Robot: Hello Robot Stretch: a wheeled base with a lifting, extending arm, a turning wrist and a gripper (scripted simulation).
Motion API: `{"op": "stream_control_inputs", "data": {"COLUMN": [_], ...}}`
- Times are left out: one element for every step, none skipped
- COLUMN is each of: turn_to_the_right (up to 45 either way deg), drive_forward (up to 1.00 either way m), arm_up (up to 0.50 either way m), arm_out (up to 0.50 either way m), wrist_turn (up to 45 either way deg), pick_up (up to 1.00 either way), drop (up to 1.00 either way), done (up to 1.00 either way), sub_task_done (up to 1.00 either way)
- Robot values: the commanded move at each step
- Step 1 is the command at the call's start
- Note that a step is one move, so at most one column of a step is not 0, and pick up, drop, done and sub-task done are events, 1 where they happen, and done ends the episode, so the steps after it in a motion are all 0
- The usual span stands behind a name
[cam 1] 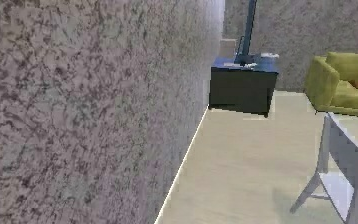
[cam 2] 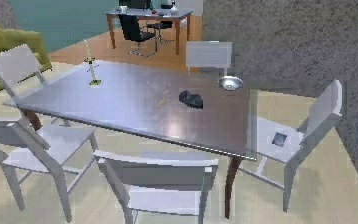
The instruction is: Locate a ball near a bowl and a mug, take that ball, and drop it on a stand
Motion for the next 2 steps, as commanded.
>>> {"op": "stream_control_inputs", "data": {"turn_to_the_right": [18.0,0.0], "drive_forward": [0.00,1.00], "arm_up": [0.00,0.00], "arm_out": [0.00,0.00], "wrist_turn": [0.0,0.0], "pick_up": [0.00,0.00], "drop": [0.00,0.00], "done": [0.00,0.00], "sub_task_done": [0.00,0.00]}}
